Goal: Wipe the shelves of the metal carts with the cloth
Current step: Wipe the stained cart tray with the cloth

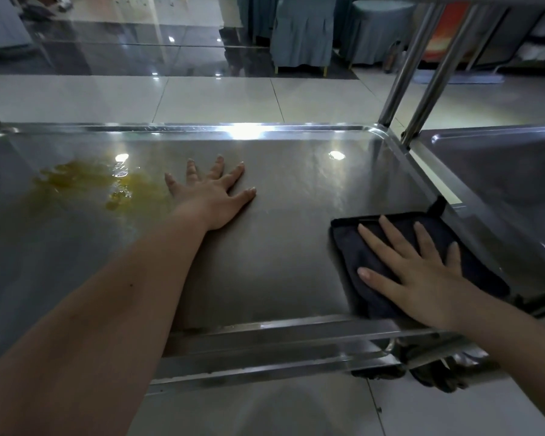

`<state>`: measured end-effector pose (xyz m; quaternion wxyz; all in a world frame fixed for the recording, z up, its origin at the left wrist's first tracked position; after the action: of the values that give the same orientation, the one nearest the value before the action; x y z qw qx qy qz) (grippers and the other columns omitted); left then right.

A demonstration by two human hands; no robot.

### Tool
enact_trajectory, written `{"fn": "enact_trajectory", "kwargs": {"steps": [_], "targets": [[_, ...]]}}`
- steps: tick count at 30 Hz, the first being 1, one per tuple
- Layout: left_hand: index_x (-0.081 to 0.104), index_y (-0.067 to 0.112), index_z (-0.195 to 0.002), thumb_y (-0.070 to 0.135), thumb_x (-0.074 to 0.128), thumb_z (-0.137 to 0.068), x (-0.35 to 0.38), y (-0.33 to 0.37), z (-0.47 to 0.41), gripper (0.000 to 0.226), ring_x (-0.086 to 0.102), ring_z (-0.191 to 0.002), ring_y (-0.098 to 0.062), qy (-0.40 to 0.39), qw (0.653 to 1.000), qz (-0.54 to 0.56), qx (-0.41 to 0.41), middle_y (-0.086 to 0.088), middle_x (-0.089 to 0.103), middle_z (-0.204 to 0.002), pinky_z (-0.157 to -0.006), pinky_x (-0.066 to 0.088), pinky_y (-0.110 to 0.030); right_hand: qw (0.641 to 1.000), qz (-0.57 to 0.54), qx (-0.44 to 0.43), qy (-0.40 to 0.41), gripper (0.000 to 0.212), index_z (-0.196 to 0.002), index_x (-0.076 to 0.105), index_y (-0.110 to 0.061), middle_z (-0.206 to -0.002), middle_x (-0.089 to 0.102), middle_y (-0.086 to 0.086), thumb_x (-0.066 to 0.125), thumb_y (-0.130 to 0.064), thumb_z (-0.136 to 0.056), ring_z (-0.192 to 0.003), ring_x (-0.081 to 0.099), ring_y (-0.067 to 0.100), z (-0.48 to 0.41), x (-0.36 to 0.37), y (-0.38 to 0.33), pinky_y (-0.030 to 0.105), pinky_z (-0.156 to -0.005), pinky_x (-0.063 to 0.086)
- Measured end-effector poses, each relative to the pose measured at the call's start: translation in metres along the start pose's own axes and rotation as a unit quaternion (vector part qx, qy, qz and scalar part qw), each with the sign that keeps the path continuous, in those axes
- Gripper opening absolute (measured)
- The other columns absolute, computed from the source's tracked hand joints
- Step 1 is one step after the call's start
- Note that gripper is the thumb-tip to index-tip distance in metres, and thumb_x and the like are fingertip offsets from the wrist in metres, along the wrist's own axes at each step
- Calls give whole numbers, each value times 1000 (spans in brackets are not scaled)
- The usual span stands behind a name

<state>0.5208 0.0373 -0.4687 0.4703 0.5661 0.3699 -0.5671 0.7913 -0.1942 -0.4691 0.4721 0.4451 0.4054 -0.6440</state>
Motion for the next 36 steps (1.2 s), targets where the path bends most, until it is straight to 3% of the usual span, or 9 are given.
{"fn": "enact_trajectory", "kwargs": {"steps": [3,7,13,18,24,26,31,36], "targets": [[-3,62,-145,86,9,-79,1,1,1,71,-11,-149,-34,5,1000,-10,1,18,-11,-162,-108,-10,-71,1000,-1,8,4,75,-127,-22,-76,-146,-33,-35,-2,-98,-58,-147,-21,27,-17,-7,1,66,-109,-13],[-3,63,-144,86,10,-80,1,0,1,69,-10,-149,-34,9,1000,-6,1,18,-8,-162,-107,-10,-71,998,-3,46,53,75,-141,-7,-66,-161,-11,-22,9,-91,-72,-149,-11,32,-102,-42,3,72,-109,-7],[-2,62,-144,86,11,-80,-2,0,-1,70,-12,-149,-33,-2,1000,3,-4,18,-9,-162,-107,-12,-70,994,-28,83,62,76,-147,3,-59,-163,-3,-16,14,-88,-78,-149,-11,34,-166,-62,-5,73,-107,-11],[-1,63,-144,86,12,-80,0,1,1,69,-12,-149,-32,-4,1000,8,-1,18,-9,-162,-106,-14,-71,994,-9,82,65,71,-146,-2,-60,-163,-6,-18,11,-85,-81,-149,-10,32,-118,-44,-7,72,-109,-6],[-2,63,-144,88,8,-76,0,1,0,73,-11,-149,-33,-6,1000,10,3,17,-9,-162,-104,-15,-71,997,12,59,42,72,-129,-24,-72,-159,-19,-22,-7,-94,-63,-148,-15,31,-18,-6,1,68,-109,-10],[-2,62,-144,88,6,-75,-1,1,1,74,-11,-149,-34,-6,1000,5,3,16,-10,-162,-103,-14,-72,996,16,77,41,75,-132,-23,-70,-158,-21,-23,-6,-93,-63,-148,-17,32,-7,-2,-7,69,-109,-9],[-6,58,-146,73,10,-91,-18,6,11,59,-10,-149,-33,10,1000,9,19,13,-8,-163,-103,-13,-74,996,-10,59,71,72,-145,-13,-58,-161,-19,-17,10,-84,-82,-146,-20,38,-10,-2,-89,74,-105,-11],[3,54,-149,57,12,-101,-50,15,33,50,2,-151,-25,64,995,56,58,13,8,-163,-111,-8,-66,998,-2,-6,66,73,-149,-14,-48,-161,-19,-10,5,-80,-86,-143,-22,46,-2,15,-212,75,-96,-21]]}}
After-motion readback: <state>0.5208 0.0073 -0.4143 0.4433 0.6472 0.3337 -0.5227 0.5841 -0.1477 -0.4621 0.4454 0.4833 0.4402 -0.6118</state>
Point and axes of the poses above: each hand's wrist, its own z-axis away from the middle knuckle, its own x-axis out of the palm, y = z × x, the point moved 8 cm from there along -z, towards the middle knuckle
